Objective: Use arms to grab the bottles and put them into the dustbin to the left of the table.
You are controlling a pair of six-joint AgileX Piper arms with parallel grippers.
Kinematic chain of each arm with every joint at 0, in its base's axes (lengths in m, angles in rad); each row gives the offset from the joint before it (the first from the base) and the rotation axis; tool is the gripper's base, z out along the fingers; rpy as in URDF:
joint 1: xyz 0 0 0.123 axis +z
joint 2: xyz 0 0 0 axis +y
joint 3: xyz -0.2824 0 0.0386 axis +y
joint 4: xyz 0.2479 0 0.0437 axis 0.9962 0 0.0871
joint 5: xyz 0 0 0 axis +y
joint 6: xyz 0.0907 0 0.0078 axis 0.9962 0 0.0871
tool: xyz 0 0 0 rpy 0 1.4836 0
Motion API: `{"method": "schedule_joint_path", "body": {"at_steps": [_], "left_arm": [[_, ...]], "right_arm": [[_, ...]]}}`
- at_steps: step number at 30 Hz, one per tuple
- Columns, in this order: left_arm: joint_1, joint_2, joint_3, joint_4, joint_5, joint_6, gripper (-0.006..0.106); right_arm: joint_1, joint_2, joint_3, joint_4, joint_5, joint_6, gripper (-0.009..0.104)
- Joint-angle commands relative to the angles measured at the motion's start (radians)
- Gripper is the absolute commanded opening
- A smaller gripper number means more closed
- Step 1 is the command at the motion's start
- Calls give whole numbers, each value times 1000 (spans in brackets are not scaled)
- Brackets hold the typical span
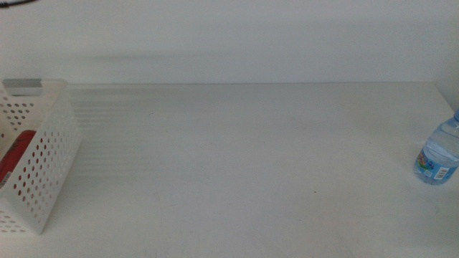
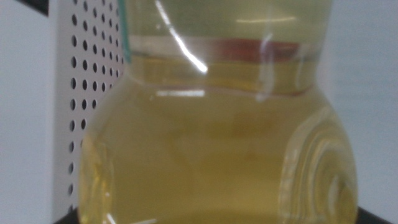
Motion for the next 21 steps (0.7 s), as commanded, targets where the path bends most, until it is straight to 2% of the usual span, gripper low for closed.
{"method": "schedule_joint_path", "body": {"at_steps": [1, 12, 21], "left_arm": [[3, -3, -46, -37, -64, 6, -5], [2, 168, -46, -106, -76, 41, -5], [2, 222, -45, -104, -75, 50, -5]], "right_arm": [[-5, -29, -8, -3, -72, -9, 70], [-5, -29, -8, -3, -72, -9, 70], [-5, -29, -8, -3, -72, -9, 70]]}}
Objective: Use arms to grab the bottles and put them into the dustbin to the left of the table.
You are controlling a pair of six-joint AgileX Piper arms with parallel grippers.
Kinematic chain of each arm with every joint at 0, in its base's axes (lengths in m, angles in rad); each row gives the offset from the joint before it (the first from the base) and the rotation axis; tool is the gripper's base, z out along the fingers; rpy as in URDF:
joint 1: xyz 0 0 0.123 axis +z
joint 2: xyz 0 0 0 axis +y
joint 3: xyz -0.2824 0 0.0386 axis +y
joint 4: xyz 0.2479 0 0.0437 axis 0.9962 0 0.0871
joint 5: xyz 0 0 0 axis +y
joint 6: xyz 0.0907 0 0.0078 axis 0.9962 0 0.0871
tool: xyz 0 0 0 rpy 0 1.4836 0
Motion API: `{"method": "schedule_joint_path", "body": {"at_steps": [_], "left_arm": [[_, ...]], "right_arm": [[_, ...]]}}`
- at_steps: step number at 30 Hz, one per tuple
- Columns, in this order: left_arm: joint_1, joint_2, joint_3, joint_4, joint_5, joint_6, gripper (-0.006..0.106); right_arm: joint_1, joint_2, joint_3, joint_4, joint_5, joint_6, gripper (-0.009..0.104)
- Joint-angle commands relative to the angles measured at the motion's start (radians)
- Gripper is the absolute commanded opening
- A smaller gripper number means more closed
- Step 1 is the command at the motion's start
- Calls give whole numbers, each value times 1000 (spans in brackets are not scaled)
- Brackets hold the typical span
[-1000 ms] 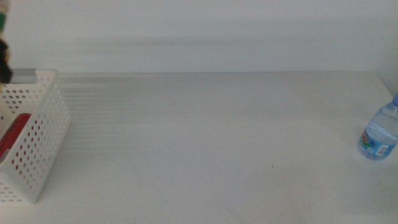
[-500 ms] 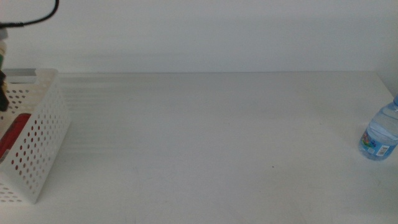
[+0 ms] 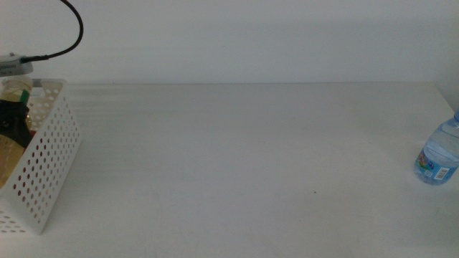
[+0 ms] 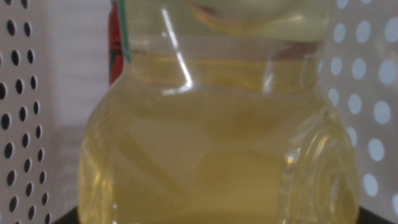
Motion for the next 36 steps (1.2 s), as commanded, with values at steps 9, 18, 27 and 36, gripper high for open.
{"method": "schedule_joint_path", "body": {"at_steps": [9, 18, 27, 36], "left_arm": [[-1, -46, -37, -12, 10, 2, -5], [-1, -18, -34, -3, 40, -3, -5], [-1, -17, -55, -7, 38, -6, 86], [-2, -92, -142, -65, 106, -60, 90]], "right_arm": [[-5, -29, -8, -3, -72, -9, 70], [-5, -29, -8, -3, -72, -9, 70], [-5, -29, -8, -3, -72, -9, 70], [-5, -29, -8, -3, -72, -9, 70]]}}
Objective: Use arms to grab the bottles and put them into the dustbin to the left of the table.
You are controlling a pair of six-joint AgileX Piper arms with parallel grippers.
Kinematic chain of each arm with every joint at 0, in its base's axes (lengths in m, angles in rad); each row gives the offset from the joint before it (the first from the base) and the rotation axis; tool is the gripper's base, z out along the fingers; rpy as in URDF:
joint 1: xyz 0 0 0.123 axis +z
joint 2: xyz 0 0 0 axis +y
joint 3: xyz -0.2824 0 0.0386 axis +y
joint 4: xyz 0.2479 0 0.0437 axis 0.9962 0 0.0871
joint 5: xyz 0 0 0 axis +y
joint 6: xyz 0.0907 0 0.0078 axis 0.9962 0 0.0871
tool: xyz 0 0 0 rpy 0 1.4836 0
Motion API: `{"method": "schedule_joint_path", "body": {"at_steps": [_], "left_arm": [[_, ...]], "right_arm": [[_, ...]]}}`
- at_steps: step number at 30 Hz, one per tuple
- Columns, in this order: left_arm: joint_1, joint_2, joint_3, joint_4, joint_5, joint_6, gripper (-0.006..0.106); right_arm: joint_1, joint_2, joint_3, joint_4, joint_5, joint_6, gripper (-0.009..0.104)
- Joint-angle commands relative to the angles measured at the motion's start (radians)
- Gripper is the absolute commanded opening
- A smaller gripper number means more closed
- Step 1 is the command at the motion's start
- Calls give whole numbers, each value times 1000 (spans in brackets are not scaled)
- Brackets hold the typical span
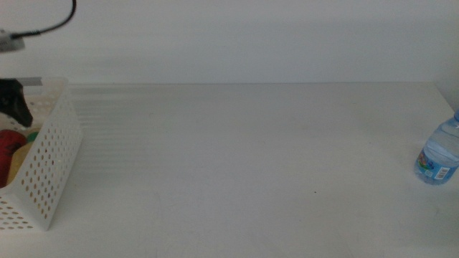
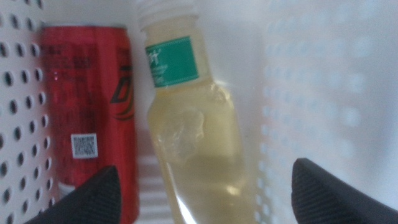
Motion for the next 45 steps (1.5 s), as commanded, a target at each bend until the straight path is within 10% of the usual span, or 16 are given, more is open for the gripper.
{"method": "schedule_joint_path", "body": {"at_steps": [1, 26, 38, 45], "left_arm": [[-2, -103, -34, -52, 28, -23, 90], [-591, -783, 566, -118, -574, -63, 85], [-832, -1124, 938, 130, -926, -291, 85], [-840, -1230, 1030, 133, -926, -299, 85]], "right_arm": [[-5, -29, -8, -3, -72, -9, 70], [-5, -29, -8, -3, -72, -9, 70], [-5, -29, -8, -3, -72, -9, 70], [-5, -29, -8, -3, -72, -9, 70]]}}
